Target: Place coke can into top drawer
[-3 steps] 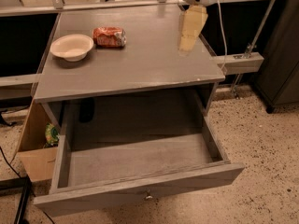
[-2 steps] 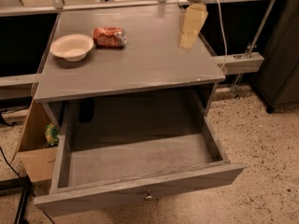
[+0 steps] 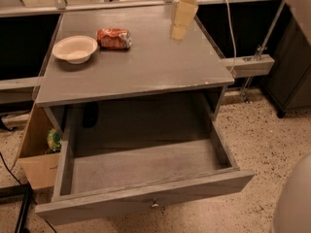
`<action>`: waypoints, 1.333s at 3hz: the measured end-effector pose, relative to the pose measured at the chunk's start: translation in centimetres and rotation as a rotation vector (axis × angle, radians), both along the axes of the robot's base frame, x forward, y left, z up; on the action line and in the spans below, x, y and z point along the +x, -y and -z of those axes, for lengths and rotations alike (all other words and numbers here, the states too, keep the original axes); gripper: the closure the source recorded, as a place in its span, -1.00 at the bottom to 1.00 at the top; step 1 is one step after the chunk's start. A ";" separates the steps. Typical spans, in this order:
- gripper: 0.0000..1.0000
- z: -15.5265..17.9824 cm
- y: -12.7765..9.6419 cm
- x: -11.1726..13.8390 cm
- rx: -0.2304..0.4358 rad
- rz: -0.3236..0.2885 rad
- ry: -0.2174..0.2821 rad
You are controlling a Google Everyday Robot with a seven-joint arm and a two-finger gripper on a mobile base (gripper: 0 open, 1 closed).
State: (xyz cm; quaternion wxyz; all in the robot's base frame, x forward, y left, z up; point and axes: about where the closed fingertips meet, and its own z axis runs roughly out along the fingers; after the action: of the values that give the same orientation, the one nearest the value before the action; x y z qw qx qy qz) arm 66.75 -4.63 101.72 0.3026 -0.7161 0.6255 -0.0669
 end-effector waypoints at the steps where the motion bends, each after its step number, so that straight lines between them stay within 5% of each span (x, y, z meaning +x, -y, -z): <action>1: -1.00 0.6 -2.4 2.8 0.038 -0.032 -0.009; 4: -1.00 4.1 -9.2 8.4 0.174 -0.093 -0.101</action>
Offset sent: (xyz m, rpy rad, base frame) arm 0.0928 0.0792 -0.0169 0.1529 0.0729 0.1023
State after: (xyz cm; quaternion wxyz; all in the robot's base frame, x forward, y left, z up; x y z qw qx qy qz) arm 75.17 4.53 97.58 0.3345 -0.7177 0.6095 0.0383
